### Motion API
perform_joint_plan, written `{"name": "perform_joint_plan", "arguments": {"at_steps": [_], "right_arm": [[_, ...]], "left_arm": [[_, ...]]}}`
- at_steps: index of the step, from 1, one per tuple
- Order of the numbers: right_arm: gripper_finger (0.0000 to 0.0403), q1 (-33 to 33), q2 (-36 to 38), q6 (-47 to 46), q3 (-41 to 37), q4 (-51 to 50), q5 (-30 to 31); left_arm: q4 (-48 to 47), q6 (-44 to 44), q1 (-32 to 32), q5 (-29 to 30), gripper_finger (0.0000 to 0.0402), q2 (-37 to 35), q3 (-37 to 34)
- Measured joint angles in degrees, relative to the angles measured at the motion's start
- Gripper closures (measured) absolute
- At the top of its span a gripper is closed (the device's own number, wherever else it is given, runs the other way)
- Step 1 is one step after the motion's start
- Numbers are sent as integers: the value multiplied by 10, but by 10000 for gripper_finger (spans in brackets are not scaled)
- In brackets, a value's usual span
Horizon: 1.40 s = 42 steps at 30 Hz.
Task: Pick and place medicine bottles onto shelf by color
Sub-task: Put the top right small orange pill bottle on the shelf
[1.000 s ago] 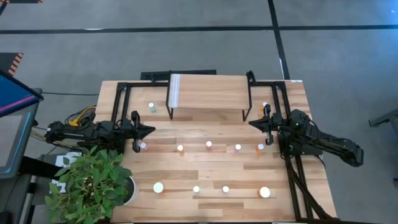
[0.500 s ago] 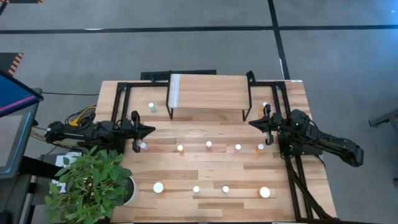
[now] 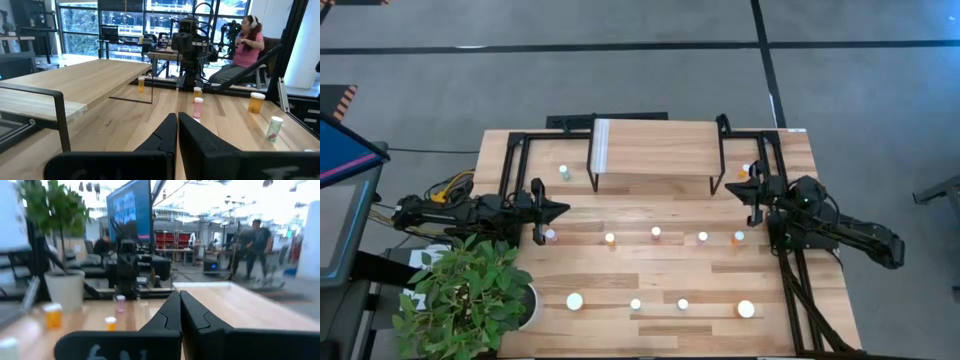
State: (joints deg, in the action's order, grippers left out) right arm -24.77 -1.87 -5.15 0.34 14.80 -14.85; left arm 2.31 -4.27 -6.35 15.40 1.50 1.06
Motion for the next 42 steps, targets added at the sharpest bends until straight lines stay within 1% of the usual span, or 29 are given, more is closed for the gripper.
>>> {"name": "perform_joint_plan", "arguments": {"at_steps": [3, 6, 10, 12, 15, 17, 19, 21, 24, 30, 32, 37, 42], "right_arm": [[393, 0, 0, -52, 0, 10, 0], [393, 0, 0, -53, 0, 15, 14], [393, -1, 0, -18, 1, 54, 52], [393, -1, 0, 10, 8, 52, 78], [393, -1, 1, 32, 25, 54, 143], [390, -1, 1, 37, 31, 38, 212], [381, -1, 0, 39, 39, -1, 291], [365, -1, 0, 45, 53, -36, 346], [336, -1, 0, 62, 66, -80, 394], [277, -1, 0, 110, 89, -82, 489], [261, -1, -3, 111, 95, -93, 505], [234, 1, -36, 100, 114, -110, 507], [225, 17, -97, 59, 148, -157, 470]], "left_arm": [[0, 0, 0, 0, 398, 0, 0], [0, 0, 0, 0, 398, 0, 0], [0, 0, 0, 0, 398, 0, 0], [0, 0, 0, 0, 398, 0, 0], [0, 0, 0, 0, 398, 0, 0], [0, 0, 0, 0, 398, 0, 0], [0, 0, 0, 0, 398, 0, 0], [0, 0, 0, 0, 398, 0, 0], [0, 0, 0, 0, 398, 0, 0], [0, 0, 0, 0, 398, 0, 0], [0, 0, 0, 0, 398, 0, 0], [0, 0, 0, 0, 398, 0, 0], [0, 0, 0, 0, 398, 0, 0]]}}
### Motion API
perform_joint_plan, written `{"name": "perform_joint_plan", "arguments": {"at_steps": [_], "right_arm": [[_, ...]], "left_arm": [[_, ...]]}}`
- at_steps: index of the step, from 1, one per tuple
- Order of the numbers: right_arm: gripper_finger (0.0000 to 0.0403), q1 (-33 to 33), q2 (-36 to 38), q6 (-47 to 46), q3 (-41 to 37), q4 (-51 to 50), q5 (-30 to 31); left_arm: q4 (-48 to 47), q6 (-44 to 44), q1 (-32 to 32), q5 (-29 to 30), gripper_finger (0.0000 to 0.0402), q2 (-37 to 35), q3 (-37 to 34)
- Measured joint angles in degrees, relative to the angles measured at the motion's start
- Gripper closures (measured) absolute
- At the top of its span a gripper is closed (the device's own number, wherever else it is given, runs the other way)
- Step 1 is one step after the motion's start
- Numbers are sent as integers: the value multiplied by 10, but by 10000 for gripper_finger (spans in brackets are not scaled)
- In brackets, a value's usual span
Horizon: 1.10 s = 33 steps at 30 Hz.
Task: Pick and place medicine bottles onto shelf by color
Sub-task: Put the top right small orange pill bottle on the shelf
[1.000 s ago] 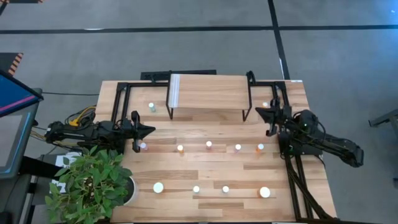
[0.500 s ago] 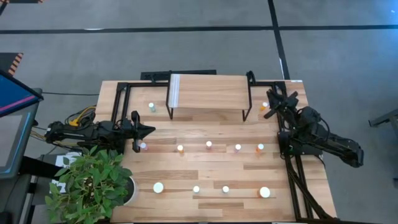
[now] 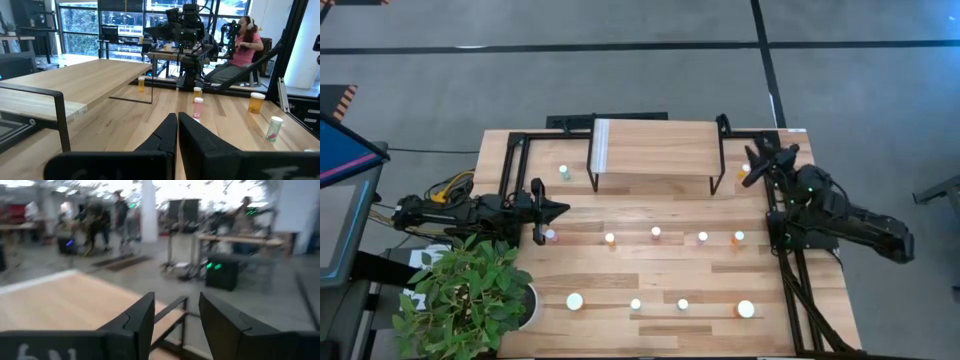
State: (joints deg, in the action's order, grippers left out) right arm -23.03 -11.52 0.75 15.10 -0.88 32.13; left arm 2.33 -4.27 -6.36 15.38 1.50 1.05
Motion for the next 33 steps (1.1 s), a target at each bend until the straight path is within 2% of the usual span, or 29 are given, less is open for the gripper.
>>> {"name": "perform_joint_plan", "arguments": {"at_steps": [4, 10, 19, 26, 33], "right_arm": [[226, 19, -49, -9, 40, -63, -3], [236, 8, -73, -67, 44, -132, 101], [235, -23, -73, -137, 43, -185, 102], [226, -26, -73, -272, 43, -257, 100], [203, -26, -73, -295, 43, -287, 99]], "left_arm": [[0, 0, 0, 0, 398, 0, 0], [0, 0, 0, 0, 398, 0, 0], [0, 0, 0, 0, 398, 0, 0], [0, 0, 0, 0, 398, 0, 0], [0, 0, 0, 0, 398, 0, 0]]}}
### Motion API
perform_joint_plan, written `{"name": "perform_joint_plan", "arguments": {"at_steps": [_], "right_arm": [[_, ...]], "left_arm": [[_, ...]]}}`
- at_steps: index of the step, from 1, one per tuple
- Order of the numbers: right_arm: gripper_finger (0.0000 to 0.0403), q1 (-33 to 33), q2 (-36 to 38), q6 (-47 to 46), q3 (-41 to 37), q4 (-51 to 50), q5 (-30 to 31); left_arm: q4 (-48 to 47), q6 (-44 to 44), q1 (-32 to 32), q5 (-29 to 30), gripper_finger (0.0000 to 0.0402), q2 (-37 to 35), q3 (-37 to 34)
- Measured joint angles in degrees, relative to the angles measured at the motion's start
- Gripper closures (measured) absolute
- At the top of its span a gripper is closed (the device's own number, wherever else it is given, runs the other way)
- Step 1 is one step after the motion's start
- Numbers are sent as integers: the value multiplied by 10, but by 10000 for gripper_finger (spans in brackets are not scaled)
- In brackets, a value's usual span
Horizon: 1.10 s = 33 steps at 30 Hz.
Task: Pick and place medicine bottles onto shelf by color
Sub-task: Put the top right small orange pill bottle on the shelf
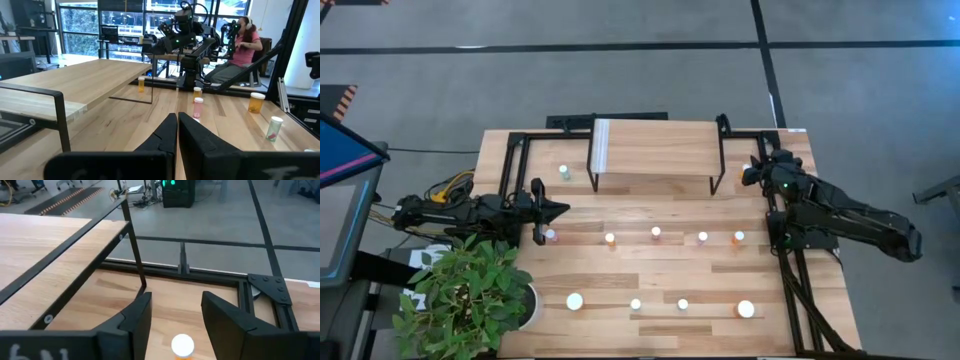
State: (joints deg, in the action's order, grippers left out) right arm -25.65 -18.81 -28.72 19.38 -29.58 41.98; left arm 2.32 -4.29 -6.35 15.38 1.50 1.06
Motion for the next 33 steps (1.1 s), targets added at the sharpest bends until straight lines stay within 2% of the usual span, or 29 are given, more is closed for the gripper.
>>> {"name": "perform_joint_plan", "arguments": {"at_steps": [6, 13, 21, 27, 33], "right_arm": [[182, -1, -15, -19, -28, 4, 0], [168, -40, -48, -19, -64, 47, -5], [168, -93, -94, -12, -64, 65, -88], [168, -121, -144, -8, -64, 78, -104], [168, -132, -201, 28, -64, 153, -124]], "left_arm": [[0, 0, 0, 0, 398, 0, 0], [0, 0, 0, 0, 398, 0, 0], [0, 0, 0, 0, 398, 0, 0], [0, 0, 0, 0, 398, 0, 0], [0, 0, 0, 0, 398, 0, 0]]}}
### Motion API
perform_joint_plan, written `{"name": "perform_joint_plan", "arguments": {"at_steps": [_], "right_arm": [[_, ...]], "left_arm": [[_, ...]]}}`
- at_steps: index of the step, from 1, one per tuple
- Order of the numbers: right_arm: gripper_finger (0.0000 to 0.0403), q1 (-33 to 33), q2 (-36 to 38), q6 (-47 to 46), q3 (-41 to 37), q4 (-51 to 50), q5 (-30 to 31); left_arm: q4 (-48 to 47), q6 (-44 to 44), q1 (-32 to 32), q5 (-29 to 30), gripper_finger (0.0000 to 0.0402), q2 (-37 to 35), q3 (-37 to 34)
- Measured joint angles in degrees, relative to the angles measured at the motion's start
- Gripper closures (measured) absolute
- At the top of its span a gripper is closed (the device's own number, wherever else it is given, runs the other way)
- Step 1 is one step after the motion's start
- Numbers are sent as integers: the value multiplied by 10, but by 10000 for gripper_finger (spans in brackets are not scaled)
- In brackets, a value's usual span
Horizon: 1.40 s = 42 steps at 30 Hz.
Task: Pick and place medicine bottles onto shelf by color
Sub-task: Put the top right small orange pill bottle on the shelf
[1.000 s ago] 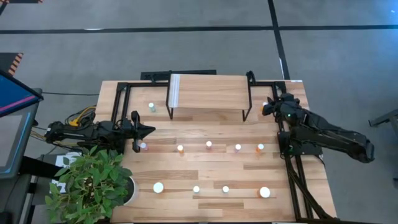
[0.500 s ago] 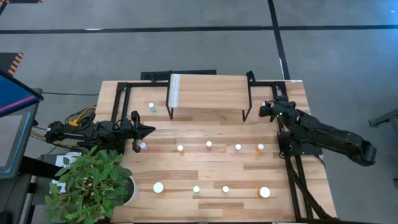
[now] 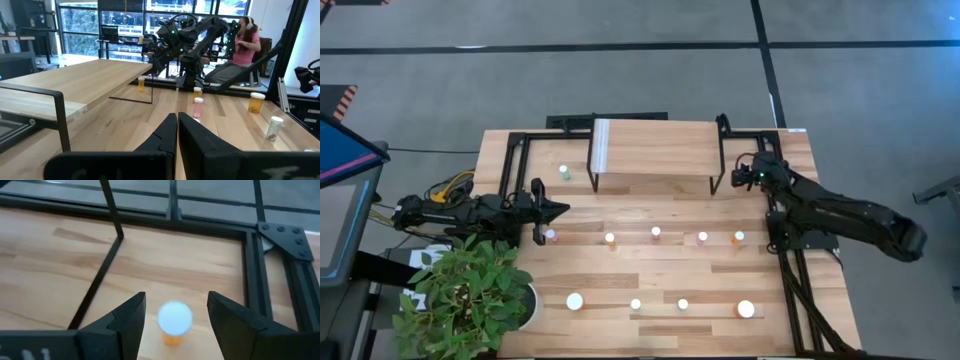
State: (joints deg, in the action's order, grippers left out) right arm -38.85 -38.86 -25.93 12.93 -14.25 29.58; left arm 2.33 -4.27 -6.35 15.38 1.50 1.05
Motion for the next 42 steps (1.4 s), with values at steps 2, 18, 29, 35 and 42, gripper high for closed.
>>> {"name": "perform_joint_plan", "arguments": {"at_steps": [2, 18, 29, 35, 42], "right_arm": [[168, 0, -24, 5, 0, 18, -1], [168, -34, -139, 6, 0, 66, -28], [213, -34, -151, 8, 0, 73, -27], [252, -34, -151, 10, 0, 74, -27], [277, -32, -135, 24, 12, 51, -27]], "left_arm": [[0, 0, 0, 0, 398, 0, 0], [0, 0, 0, 0, 398, 0, 0], [0, 0, 0, 0, 398, 0, 0], [0, 0, 0, 0, 398, 0, 0], [0, 0, 0, 0, 398, 0, 0]]}}
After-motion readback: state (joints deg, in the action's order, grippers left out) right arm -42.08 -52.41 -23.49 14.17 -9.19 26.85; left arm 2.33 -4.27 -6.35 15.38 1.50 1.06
